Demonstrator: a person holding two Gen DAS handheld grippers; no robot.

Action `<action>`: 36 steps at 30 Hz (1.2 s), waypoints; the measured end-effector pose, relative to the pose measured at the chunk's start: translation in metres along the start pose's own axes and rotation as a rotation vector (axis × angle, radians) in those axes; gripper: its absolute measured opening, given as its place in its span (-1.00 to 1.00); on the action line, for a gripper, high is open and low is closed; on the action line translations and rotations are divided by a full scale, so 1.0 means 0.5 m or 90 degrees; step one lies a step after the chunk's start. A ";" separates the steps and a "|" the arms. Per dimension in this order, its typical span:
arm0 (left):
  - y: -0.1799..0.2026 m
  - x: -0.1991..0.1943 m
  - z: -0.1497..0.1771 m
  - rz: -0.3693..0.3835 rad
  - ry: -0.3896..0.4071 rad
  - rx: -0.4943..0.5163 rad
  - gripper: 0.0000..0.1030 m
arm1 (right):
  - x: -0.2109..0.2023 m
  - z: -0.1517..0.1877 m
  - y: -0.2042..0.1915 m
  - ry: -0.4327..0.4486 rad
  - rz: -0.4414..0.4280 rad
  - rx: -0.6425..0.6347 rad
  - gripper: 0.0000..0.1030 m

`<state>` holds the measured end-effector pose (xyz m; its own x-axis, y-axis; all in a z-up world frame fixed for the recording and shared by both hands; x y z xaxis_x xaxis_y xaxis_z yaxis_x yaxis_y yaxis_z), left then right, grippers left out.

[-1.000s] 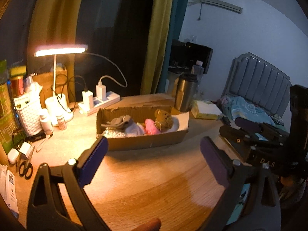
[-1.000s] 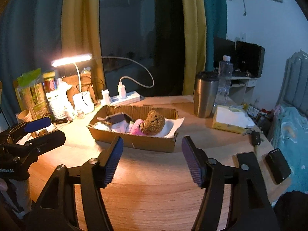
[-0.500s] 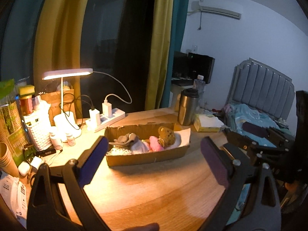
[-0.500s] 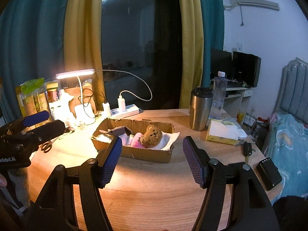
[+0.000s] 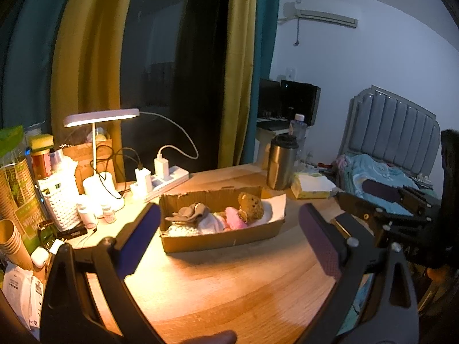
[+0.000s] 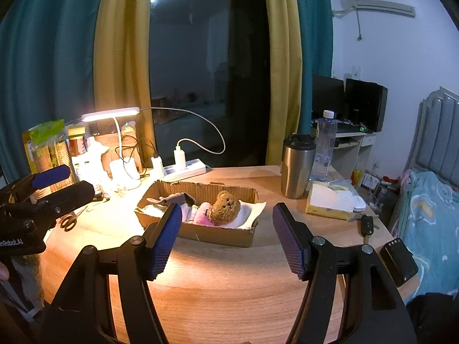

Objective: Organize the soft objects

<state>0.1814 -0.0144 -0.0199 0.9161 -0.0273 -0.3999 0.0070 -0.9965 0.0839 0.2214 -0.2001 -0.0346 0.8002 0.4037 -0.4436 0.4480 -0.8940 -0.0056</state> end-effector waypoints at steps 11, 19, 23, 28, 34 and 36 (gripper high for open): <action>0.008 0.004 0.001 -0.005 0.001 0.007 0.90 | 0.004 -0.001 0.000 -0.002 0.000 0.001 0.34; 0.011 0.013 0.005 -0.006 -0.004 0.008 0.90 | 0.008 -0.001 0.001 -0.004 0.000 0.003 0.35; 0.012 0.015 0.005 -0.006 -0.005 0.008 0.90 | 0.010 0.001 0.003 -0.005 0.000 0.004 0.35; 0.010 0.019 0.006 -0.006 -0.007 0.007 0.90 | 0.010 0.003 0.005 -0.005 0.001 0.005 0.35; 0.012 0.023 0.008 -0.005 -0.009 0.007 0.90 | 0.014 0.005 0.008 -0.006 0.001 0.007 0.35; 0.013 0.027 0.010 -0.004 -0.012 0.008 0.90 | 0.015 0.005 0.008 -0.007 0.002 0.008 0.35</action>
Point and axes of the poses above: each gripper's, at about its wrist camera, not at the fingertips, and x roughly the way its jaws point, y to its right, z to its underside, the point moved 7 cm from there along x, roughly the way its jaws point, and after that the axes turned 3 degrees about -z, right-handed, at the moved point
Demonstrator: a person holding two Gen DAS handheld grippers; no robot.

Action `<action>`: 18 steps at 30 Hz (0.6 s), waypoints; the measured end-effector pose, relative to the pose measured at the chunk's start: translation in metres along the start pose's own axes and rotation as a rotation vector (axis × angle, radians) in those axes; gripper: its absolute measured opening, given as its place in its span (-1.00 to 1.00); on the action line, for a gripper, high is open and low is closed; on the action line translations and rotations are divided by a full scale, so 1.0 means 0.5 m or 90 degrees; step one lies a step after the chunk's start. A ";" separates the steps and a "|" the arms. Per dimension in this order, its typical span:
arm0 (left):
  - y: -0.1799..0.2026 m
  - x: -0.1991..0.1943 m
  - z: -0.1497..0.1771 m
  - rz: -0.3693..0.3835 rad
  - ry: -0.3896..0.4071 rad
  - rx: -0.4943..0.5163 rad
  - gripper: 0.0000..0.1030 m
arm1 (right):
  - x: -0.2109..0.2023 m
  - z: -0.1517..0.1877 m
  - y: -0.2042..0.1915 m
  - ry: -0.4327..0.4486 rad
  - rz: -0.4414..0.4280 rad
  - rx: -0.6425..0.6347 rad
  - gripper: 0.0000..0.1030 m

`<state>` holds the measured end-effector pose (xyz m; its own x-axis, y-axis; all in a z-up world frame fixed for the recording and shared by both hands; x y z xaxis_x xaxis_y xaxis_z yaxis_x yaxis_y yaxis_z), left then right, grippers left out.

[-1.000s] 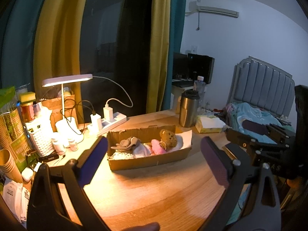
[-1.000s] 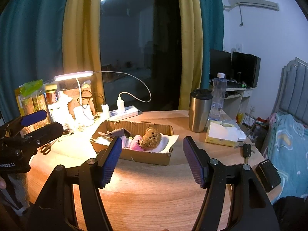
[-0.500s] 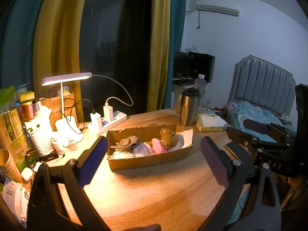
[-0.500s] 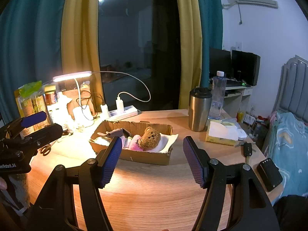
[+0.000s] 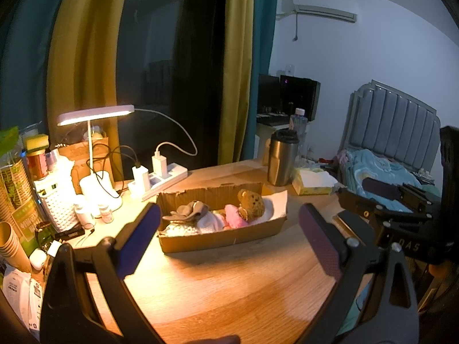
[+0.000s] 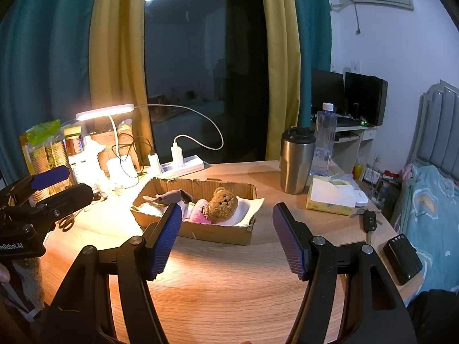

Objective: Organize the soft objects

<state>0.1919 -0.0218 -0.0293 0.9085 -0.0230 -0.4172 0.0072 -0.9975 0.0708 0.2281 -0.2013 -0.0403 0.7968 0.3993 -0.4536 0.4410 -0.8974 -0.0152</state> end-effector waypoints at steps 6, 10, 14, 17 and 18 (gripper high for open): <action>-0.001 0.005 0.001 -0.001 -0.002 -0.003 0.90 | 0.005 0.009 0.005 -0.002 0.002 0.002 0.35; -0.005 0.007 0.000 -0.004 -0.002 -0.008 0.90 | 0.004 0.010 0.006 -0.002 0.002 0.003 0.35; -0.006 0.008 0.001 -0.003 -0.003 -0.008 0.90 | 0.006 0.013 0.006 -0.003 0.003 0.003 0.35; -0.006 0.010 0.001 -0.002 -0.003 -0.008 0.90 | 0.006 0.011 0.007 -0.002 0.003 0.003 0.35; -0.006 0.010 0.001 -0.002 -0.003 -0.008 0.90 | 0.006 0.012 0.007 -0.003 0.003 0.004 0.35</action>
Point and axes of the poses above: each gripper's, at about its wrist camera, not at the fingertips, and x roughly the way its jaws point, y to its right, z to its underside, the point moved 7 cm from there along x, roughly the way its jaws point, and after that the axes turned 3 degrees about -z, right-handed, at the moved point
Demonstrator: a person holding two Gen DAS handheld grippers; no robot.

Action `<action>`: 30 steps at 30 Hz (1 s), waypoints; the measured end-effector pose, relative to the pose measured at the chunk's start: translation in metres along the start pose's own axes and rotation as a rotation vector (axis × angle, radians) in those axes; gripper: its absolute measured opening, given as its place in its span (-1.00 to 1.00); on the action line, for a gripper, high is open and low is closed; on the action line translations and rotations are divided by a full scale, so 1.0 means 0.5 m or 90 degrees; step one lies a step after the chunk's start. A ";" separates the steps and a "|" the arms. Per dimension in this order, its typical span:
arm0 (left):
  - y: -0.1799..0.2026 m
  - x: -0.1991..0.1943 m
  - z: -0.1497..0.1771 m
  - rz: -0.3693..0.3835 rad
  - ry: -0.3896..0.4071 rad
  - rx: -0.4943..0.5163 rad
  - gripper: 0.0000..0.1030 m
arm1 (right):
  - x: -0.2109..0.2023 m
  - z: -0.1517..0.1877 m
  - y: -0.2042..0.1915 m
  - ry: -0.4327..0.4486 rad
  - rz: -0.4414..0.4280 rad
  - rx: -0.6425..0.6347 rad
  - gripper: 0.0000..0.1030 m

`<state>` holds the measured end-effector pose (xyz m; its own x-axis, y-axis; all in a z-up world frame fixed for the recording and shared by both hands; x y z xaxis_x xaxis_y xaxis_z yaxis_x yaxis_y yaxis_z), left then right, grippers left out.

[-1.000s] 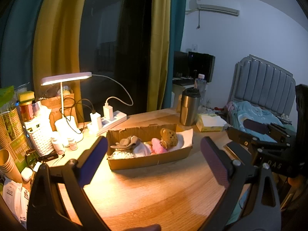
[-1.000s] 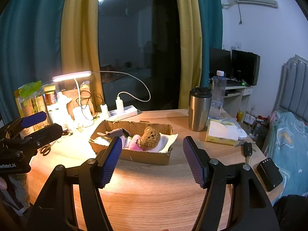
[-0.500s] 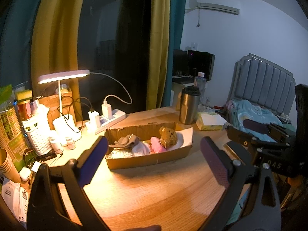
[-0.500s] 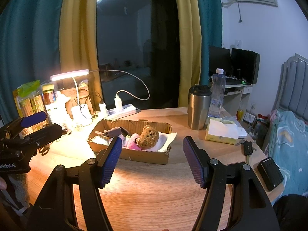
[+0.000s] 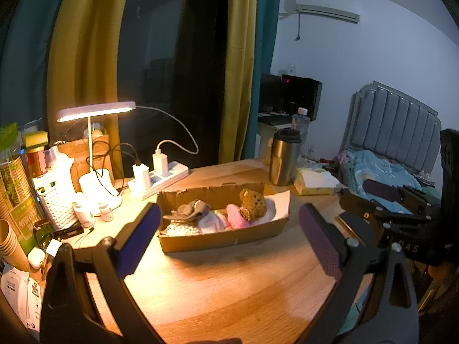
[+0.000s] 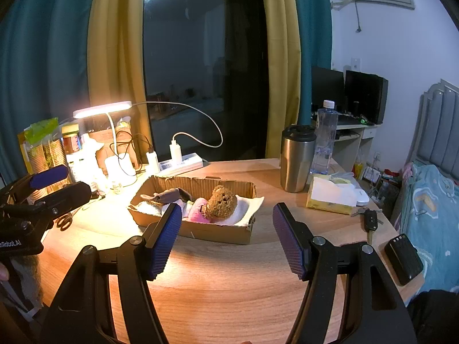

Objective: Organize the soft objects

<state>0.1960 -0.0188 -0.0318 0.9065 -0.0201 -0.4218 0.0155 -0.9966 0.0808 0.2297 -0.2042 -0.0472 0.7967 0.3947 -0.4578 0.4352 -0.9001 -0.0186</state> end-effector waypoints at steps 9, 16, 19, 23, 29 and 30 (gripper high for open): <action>0.002 0.002 0.001 0.002 0.000 0.001 0.90 | 0.000 0.000 0.001 0.000 0.000 0.000 0.35; 0.003 0.004 0.001 0.003 0.000 0.001 0.90 | 0.001 -0.001 0.001 -0.001 -0.001 -0.001 0.35; 0.002 0.003 0.001 0.003 0.000 0.001 0.90 | 0.001 -0.002 0.001 -0.001 0.000 0.000 0.35; 0.002 0.003 0.000 0.002 0.000 0.001 0.90 | 0.001 -0.001 0.001 -0.001 -0.001 -0.001 0.35; 0.004 0.005 0.000 0.003 -0.002 0.001 0.90 | 0.002 -0.001 0.002 -0.001 -0.001 0.000 0.35; 0.005 0.007 0.001 0.003 -0.003 0.001 0.90 | 0.003 0.000 0.002 -0.002 0.000 0.000 0.35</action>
Point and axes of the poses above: each gripper's, at about its wrist camera, not at the fingertips, and x roughly the way its jaws point, y to its right, z to its underside, the point moved 7 cm from there along x, roughly the way its jaws point, and after that the axes turned 3 degrees about -z, right-handed, at the moved point
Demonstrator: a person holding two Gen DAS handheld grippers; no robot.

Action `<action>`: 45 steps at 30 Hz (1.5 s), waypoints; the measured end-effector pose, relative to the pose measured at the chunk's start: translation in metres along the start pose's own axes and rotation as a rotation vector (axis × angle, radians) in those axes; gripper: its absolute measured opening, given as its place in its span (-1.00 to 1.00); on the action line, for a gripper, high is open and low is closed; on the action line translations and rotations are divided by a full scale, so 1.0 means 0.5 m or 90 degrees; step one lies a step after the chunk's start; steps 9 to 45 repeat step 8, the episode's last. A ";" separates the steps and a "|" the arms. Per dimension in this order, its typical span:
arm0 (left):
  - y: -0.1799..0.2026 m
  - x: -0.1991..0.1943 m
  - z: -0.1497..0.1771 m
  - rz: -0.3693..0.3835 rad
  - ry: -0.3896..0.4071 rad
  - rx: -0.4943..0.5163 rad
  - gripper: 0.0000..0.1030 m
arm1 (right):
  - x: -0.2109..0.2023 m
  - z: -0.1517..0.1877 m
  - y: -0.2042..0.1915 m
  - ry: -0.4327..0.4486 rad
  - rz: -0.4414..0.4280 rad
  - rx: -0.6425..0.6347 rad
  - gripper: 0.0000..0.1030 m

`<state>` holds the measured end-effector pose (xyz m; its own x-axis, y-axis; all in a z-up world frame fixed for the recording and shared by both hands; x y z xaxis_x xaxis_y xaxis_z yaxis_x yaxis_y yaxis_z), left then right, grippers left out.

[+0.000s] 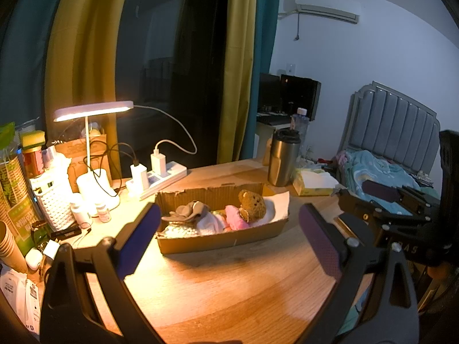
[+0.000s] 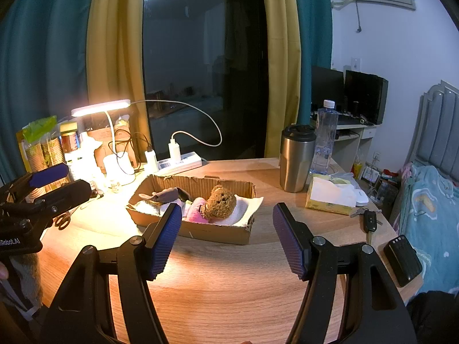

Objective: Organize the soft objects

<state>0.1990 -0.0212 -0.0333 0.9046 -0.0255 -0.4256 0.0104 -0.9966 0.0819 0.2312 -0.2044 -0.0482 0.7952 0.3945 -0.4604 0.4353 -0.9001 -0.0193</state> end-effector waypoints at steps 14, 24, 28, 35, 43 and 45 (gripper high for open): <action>-0.010 0.046 0.013 0.017 -0.036 -0.012 0.90 | 0.011 0.008 0.008 -0.008 0.000 0.001 0.35; -0.010 0.046 0.013 0.017 -0.036 -0.012 0.90 | 0.011 0.008 0.008 -0.008 0.000 0.001 0.35; -0.010 0.046 0.013 0.017 -0.036 -0.012 0.90 | 0.011 0.008 0.008 -0.008 0.000 0.001 0.35; -0.010 0.046 0.013 0.017 -0.036 -0.012 0.90 | 0.011 0.008 0.008 -0.008 0.000 0.001 0.35; -0.010 0.046 0.013 0.017 -0.036 -0.012 0.90 | 0.011 0.008 0.008 -0.008 0.000 0.001 0.35; -0.010 0.046 0.013 0.017 -0.036 -0.012 0.90 | 0.011 0.008 0.008 -0.008 0.000 0.001 0.35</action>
Point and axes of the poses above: each gripper's, at about its wrist camera, not at the fingertips, and x roughly the way its jaws point, y to its right, z to its underside, the point moved 7 cm from there along x, roughly the way its jaws point, and after that the axes turned 3 degrees about -z, right-handed, at the moved point
